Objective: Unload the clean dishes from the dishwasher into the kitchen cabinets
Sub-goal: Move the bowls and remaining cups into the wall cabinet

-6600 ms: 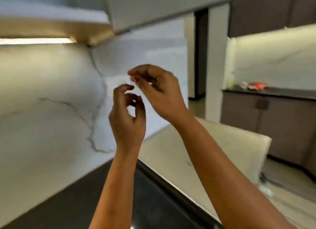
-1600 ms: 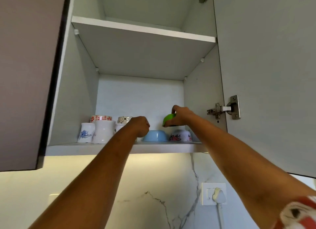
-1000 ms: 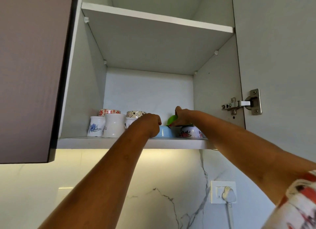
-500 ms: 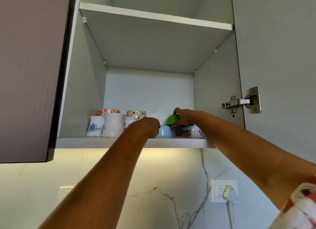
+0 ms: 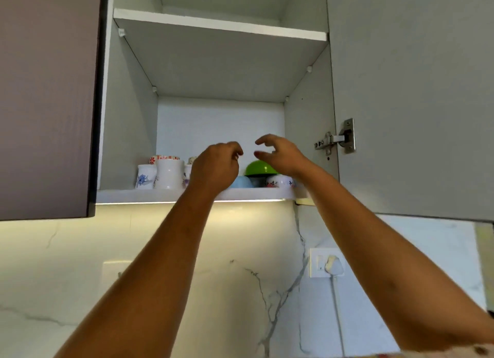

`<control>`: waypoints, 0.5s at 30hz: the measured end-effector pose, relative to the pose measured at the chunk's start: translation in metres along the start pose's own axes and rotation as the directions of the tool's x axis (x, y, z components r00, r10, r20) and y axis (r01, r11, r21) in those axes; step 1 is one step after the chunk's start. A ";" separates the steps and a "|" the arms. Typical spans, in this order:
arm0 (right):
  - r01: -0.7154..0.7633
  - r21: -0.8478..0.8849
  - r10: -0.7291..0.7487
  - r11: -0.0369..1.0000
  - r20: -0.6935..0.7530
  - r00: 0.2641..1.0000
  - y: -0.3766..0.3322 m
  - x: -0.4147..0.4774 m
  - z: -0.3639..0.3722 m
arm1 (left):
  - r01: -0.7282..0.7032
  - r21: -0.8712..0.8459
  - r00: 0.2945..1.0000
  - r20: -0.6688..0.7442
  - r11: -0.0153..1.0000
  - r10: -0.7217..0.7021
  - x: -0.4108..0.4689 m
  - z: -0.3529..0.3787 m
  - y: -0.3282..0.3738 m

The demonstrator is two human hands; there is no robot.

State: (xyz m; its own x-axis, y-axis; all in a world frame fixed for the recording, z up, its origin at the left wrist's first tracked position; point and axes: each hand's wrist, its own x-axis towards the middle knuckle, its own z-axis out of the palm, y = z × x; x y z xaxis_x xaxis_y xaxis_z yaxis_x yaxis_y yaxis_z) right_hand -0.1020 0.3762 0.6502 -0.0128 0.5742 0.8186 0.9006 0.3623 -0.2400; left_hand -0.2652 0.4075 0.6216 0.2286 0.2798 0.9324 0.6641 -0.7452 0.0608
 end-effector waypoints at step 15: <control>-0.262 0.399 0.339 0.878 -0.136 0.931 0.036 -0.288 -0.002 | 0.084 -0.217 0.996 0.030 0.973 -0.079 -0.236 0.089 0.124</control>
State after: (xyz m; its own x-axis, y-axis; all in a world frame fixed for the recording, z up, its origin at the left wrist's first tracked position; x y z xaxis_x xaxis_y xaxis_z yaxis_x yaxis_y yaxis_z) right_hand -0.0648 0.2224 0.4068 0.3526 0.5579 0.7513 0.6210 0.4610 -0.6339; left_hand -0.1733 0.3032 0.3773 0.1965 0.3561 0.9136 0.5107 -0.8326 0.2146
